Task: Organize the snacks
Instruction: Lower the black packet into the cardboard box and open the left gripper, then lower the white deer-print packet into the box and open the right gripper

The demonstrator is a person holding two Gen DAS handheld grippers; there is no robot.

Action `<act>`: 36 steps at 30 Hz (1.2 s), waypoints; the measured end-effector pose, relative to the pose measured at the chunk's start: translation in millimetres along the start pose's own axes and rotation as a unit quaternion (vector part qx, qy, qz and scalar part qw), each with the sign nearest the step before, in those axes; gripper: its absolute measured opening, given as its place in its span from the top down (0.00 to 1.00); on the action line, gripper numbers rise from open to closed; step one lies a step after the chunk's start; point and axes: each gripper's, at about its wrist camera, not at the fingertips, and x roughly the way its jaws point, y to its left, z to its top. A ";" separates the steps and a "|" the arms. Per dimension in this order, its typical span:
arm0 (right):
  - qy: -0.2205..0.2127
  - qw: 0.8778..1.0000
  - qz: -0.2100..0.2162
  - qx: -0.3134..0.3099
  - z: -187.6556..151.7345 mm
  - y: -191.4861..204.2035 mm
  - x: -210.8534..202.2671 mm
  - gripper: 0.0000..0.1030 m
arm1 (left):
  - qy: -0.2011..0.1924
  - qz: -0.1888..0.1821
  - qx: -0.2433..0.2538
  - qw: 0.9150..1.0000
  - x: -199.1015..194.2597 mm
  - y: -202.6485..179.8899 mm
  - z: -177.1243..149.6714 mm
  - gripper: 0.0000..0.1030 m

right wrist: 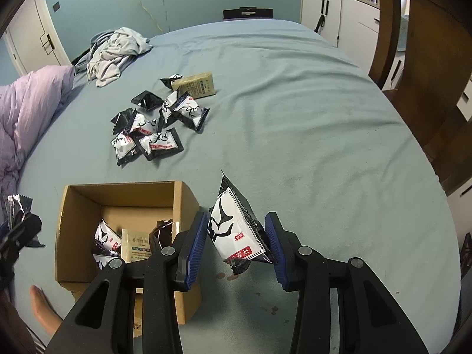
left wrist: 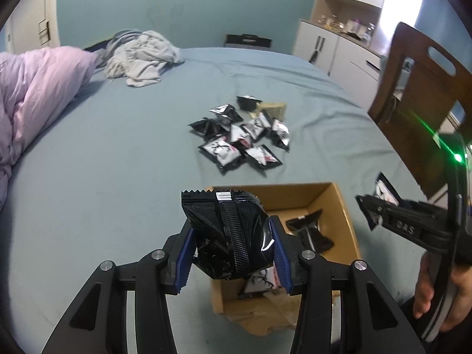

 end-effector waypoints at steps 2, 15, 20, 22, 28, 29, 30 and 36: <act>0.001 1.000 -0.002 -0.004 0.2 1.6 0.8 0.62 | 0.006 -0.002 0.005 1.000 2.5 -5.5 -3.3 0.55; 0.000 1.000 -0.002 -0.019 -1.6 6.6 0.6 0.62 | 0.085 0.001 0.024 0.996 38.2 -19.0 -24.5 0.54; 0.000 1.000 0.000 -0.024 -2.3 7.2 0.1 0.62 | 0.098 0.001 0.032 0.995 44.2 -22.1 -27.6 0.50; 0.001 1.000 0.000 -0.025 -2.7 8.0 0.2 0.62 | 0.099 -0.004 0.034 0.994 43.8 -23.6 -27.2 0.47; -0.001 0.999 0.000 -0.033 -2.9 10.0 -0.8 0.62 | 0.083 -0.021 0.030 0.996 34.6 -23.4 -21.5 0.32; -0.001 0.999 0.000 -0.035 -2.7 9.9 -0.8 0.62 | 0.074 -0.024 0.024 0.997 31.0 -22.1 -19.2 0.31; -0.003 0.999 0.001 -0.037 -3.0 10.8 -1.3 0.62 | 0.065 -0.021 0.019 0.997 27.4 -20.5 -16.8 0.25; -0.004 0.996 0.044 -0.072 -7.5 25.2 -5.1 0.62 | 0.005 0.000 -0.017 1.000 3.8 0.2 -2.0 0.19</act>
